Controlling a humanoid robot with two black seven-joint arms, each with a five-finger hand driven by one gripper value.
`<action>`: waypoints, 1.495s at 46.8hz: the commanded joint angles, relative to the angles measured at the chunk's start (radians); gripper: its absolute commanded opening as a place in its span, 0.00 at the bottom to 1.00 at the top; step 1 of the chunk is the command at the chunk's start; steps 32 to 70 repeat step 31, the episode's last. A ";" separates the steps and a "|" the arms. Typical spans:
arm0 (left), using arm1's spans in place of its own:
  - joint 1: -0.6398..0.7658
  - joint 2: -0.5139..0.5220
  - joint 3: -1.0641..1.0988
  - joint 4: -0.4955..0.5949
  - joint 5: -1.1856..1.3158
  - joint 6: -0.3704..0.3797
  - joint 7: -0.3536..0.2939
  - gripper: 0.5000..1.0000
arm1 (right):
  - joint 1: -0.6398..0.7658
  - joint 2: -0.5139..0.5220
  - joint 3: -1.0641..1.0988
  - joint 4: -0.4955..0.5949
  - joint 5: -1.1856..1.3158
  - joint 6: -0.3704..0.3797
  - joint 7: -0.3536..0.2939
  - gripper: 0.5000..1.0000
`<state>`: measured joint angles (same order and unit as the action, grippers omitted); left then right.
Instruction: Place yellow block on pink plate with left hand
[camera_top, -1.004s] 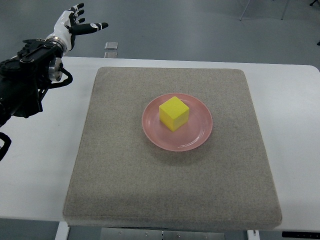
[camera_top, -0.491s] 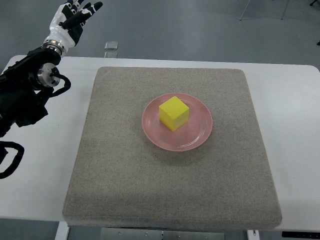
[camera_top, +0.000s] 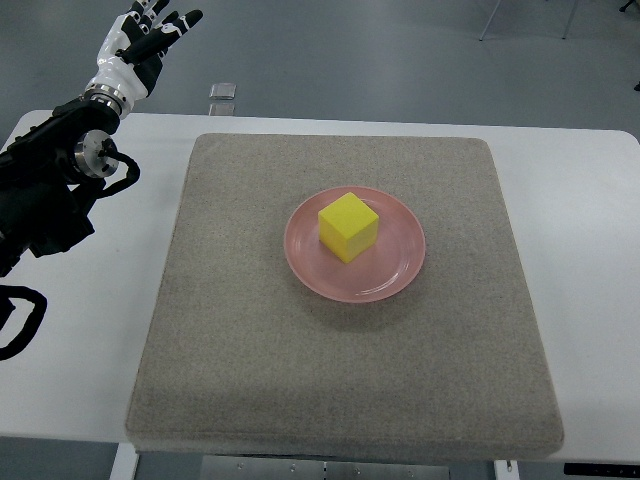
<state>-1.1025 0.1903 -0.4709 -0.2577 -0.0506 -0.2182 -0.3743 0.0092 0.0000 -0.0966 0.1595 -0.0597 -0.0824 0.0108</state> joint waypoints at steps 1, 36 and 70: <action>0.000 -0.002 0.002 -0.002 0.000 0.000 0.000 0.98 | 0.000 0.000 0.000 0.000 0.000 0.000 0.001 0.85; 0.001 -0.014 -0.006 -0.002 -0.005 0.000 0.000 0.98 | 0.029 0.000 -0.011 0.003 -0.012 0.001 0.000 0.85; 0.001 -0.014 -0.006 -0.002 -0.005 0.000 0.000 0.98 | 0.029 0.000 -0.011 0.003 -0.012 0.001 0.000 0.85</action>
